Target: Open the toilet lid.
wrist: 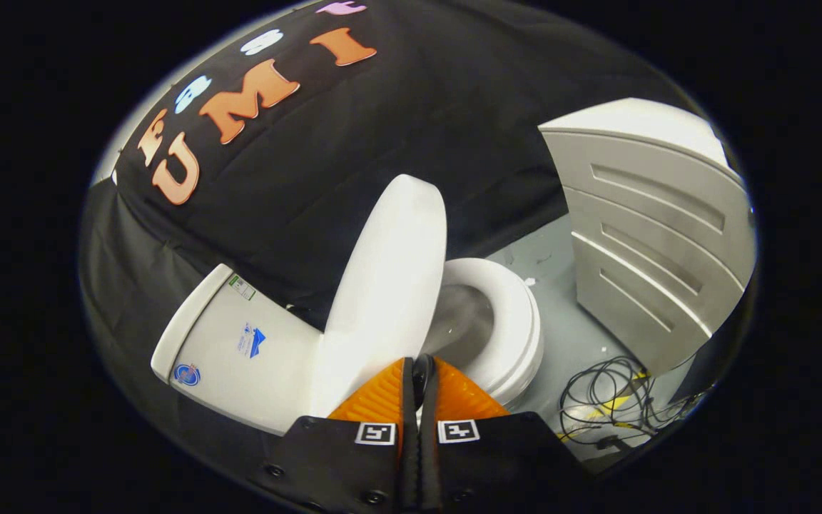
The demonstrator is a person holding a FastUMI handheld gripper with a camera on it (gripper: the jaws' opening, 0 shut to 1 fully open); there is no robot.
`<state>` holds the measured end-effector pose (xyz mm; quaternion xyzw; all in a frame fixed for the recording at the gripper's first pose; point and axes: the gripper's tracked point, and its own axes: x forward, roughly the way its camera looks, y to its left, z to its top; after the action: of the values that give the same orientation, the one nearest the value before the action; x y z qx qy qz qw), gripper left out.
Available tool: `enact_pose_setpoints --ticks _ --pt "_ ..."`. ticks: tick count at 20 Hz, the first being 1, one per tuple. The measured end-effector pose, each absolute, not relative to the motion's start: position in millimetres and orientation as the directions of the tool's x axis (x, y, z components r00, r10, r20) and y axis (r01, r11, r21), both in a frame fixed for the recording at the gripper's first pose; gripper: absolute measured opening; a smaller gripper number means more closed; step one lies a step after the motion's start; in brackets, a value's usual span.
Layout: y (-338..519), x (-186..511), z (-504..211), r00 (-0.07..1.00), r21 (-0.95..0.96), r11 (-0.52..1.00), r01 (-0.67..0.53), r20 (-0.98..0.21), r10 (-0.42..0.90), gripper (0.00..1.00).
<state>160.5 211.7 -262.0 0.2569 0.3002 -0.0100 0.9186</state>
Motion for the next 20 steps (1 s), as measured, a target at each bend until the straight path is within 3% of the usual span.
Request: enact_pose_setpoints --ticks 20 --pt "302.6 171.6 -154.6 0.89 0.1 0.995 0.0 -0.453 0.046 0.08"
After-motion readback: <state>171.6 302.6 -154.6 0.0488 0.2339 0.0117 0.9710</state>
